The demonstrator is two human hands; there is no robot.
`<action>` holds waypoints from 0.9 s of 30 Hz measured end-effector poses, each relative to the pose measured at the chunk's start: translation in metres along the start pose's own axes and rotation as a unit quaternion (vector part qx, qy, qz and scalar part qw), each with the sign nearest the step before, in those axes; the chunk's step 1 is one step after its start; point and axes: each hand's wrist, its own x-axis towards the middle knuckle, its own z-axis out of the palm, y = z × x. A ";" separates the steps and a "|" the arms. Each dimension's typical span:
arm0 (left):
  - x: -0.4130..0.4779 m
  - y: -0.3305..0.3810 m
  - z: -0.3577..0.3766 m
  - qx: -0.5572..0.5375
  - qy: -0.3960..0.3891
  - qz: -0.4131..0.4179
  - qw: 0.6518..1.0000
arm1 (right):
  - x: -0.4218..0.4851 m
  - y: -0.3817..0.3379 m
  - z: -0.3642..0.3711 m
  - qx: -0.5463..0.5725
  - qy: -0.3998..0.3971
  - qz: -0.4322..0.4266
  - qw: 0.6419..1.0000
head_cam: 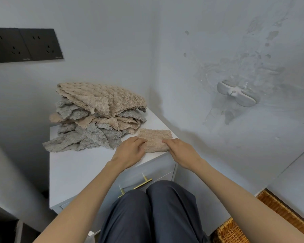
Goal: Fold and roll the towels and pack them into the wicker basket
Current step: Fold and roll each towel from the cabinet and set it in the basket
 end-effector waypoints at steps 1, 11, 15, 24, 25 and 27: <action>-0.001 -0.002 -0.002 -0.002 -0.025 -0.011 1.000 | 0.000 0.000 -0.002 0.035 0.001 0.009 0.999; 0.002 -0.009 -0.002 -0.161 -0.037 -0.147 0.975 | 0.009 0.002 -0.012 0.312 -0.030 0.139 0.939; 0.014 0.001 0.004 -0.132 -0.030 -0.231 0.964 | 0.020 0.003 -0.001 0.289 -0.033 0.179 0.940; 0.028 -0.002 0.010 -0.145 -0.025 -0.273 0.951 | 0.045 0.012 0.012 0.153 -0.099 0.188 0.965; 0.029 -0.001 0.010 -0.134 -0.034 -0.273 0.952 | 0.047 0.012 0.011 0.151 -0.110 0.189 0.964; 0.031 0.002 0.006 -0.113 -0.060 -0.279 0.952 | 0.051 0.011 0.009 0.132 -0.130 0.191 0.964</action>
